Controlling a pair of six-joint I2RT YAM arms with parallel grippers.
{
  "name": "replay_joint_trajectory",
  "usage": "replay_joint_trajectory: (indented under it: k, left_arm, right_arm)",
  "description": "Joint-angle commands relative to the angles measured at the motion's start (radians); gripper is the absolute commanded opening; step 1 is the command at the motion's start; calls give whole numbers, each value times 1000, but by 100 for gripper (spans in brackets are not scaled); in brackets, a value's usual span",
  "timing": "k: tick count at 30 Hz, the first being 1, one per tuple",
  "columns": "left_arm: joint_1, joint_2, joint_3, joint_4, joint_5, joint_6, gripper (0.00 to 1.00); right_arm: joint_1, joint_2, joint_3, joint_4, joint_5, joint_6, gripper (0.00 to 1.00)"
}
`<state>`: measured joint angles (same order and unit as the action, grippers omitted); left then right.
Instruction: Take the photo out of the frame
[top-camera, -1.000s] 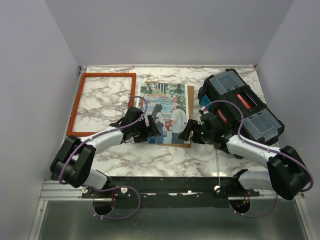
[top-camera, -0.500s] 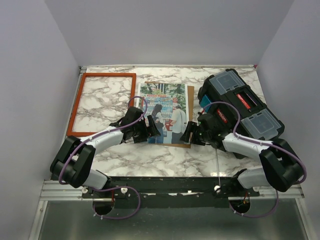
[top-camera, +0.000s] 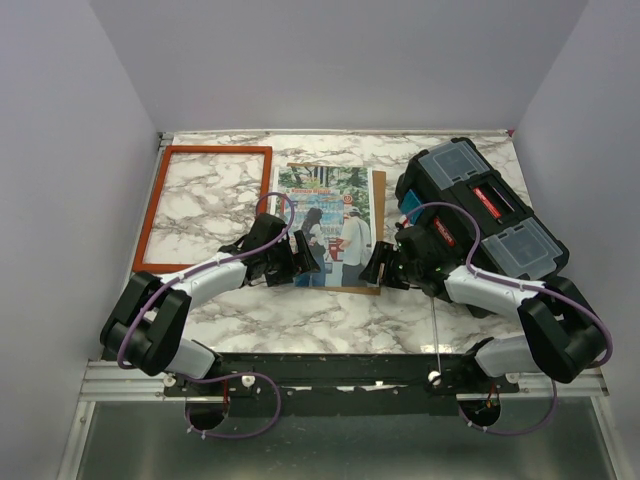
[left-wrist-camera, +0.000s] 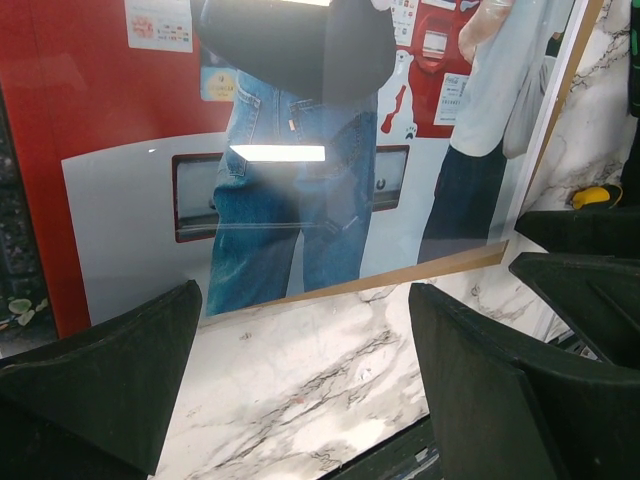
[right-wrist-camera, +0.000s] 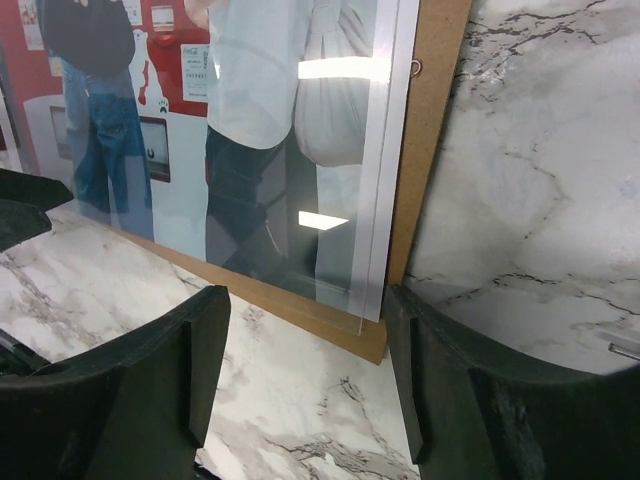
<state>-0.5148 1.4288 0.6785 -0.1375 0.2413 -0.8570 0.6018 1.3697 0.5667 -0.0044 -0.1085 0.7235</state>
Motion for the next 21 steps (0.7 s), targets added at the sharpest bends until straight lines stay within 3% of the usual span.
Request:
replay_joint_trajectory:
  k: [1, 8, 14, 21]
  left_arm:
    - [-7, 25, -15, -49, -30, 15, 89]
    - [-8, 31, -19, -39, -22, 11, 89]
    - [-7, 3, -14, -42, 0, 17, 89]
    - [-1, -73, 51, -94, 8, 22, 89]
  right_arm:
    - [2, -6, 12, 62, -66, 34, 69]
    - [3, -20, 26, 52, -90, 35, 69]
    - [0, -45, 69, -66, 64, -68, 72]
    - [-33, 75, 178, -55, 77, -163, 72]
